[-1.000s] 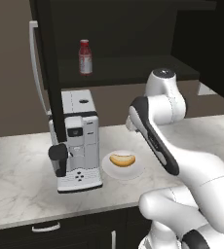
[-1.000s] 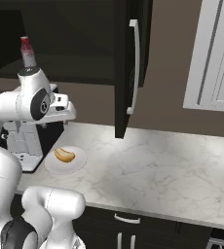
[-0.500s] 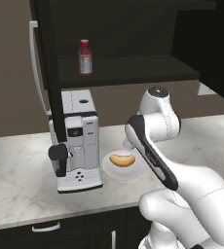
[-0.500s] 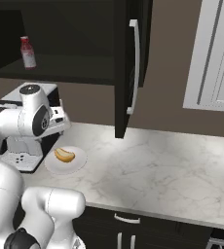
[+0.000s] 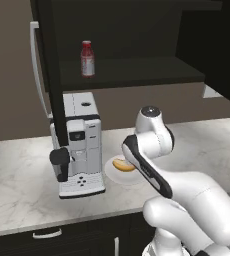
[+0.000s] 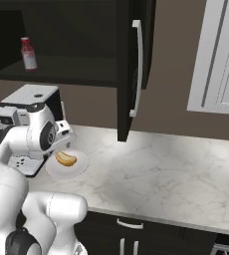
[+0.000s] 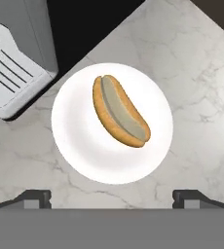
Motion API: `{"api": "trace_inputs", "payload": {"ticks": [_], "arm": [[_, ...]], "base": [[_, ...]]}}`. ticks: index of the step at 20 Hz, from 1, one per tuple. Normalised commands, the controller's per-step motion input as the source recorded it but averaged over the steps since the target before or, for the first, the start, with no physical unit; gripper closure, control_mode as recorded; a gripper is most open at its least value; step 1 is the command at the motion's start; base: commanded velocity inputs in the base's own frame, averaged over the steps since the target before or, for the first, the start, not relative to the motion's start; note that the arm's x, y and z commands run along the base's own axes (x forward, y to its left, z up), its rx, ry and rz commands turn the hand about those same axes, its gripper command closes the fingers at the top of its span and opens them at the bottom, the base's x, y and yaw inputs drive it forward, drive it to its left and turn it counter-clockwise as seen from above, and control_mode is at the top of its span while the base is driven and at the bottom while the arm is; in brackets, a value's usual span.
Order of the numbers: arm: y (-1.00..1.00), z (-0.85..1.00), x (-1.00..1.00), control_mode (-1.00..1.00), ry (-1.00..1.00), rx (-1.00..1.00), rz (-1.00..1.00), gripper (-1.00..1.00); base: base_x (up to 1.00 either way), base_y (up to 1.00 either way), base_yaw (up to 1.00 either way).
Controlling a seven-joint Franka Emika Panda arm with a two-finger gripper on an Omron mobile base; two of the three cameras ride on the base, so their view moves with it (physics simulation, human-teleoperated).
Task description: Move the hot dog bun to the plate on the dining table and place the condiment next to that plate. Then navigate to the fridge and take the sausage and place it on the plate as well.
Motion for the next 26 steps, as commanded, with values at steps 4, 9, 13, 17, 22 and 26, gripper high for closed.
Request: {"api": "trace_inputs", "payload": {"ticks": [4, 9, 13, 17, 22, 26], "arm": [[0.0, -0.46, 0.45, -1.0, 0.01, -0.03, 0.01, -1.0], [0.0, -0.28, 0.24, -1.0, 0.05, 0.0, 0.05, -1.0], [0.0, -0.27, 0.25, -1.0, 0.05, 0.0, 0.05, -1.0], [0.0, -0.26, 0.2, -1.0, 0.02, 0.0, 0.05, -1.0], [0.0, -0.2, 0.11, -1.0, 0.0, 0.0, 0.07, -1.0], [0.0, -0.2, 0.12, -1.0, 0.0, 0.0, 0.08, -1.0]], "base": [[0.0, 0.0, 0.0], [0.0, 0.0, 0.0], [0.0, 0.0, 0.0], [0.0, 0.0, 0.0], [0.0, 0.0, 0.0], [0.0, 0.0, 0.0]]}}
